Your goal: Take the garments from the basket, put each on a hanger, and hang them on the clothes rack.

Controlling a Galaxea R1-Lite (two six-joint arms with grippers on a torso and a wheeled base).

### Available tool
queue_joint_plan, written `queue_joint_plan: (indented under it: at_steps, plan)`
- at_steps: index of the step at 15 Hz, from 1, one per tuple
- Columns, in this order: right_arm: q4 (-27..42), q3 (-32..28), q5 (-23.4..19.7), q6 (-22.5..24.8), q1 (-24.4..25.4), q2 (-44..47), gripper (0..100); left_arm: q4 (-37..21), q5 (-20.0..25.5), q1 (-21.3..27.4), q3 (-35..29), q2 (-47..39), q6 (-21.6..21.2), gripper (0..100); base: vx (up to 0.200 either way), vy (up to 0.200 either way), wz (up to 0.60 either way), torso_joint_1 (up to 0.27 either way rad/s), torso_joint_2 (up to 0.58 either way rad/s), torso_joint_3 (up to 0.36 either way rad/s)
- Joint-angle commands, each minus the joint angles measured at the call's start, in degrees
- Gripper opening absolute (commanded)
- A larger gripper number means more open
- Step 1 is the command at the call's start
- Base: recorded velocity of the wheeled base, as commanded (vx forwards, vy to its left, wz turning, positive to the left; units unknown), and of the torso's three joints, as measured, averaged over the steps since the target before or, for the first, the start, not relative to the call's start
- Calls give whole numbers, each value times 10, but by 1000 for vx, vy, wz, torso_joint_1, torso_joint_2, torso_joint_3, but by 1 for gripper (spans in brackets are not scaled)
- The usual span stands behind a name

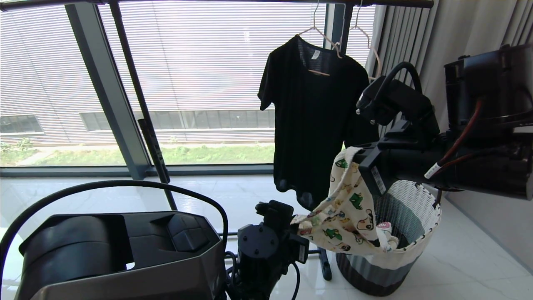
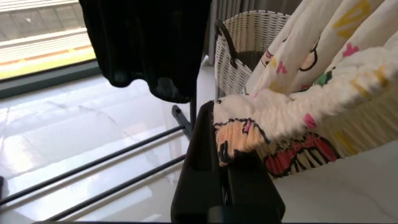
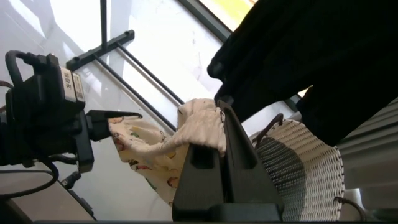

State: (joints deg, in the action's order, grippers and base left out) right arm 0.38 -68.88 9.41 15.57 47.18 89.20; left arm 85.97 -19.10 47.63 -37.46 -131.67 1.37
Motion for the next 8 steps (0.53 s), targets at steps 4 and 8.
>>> queue_joint_plan:
  at_steps: [4, 8]
  plan:
    - [-1, 15, -1, 0, 0, 0, 0, 27, -9, -10, 41, 24, -32, 0, 0, 0, 0, 0, 0, 0]
    - [-6, 7, -1, -2, 1, -8, 0, -266, 116, -11, 55, 268, 31, 0, 0, 0, 0, 0, 0, 0]
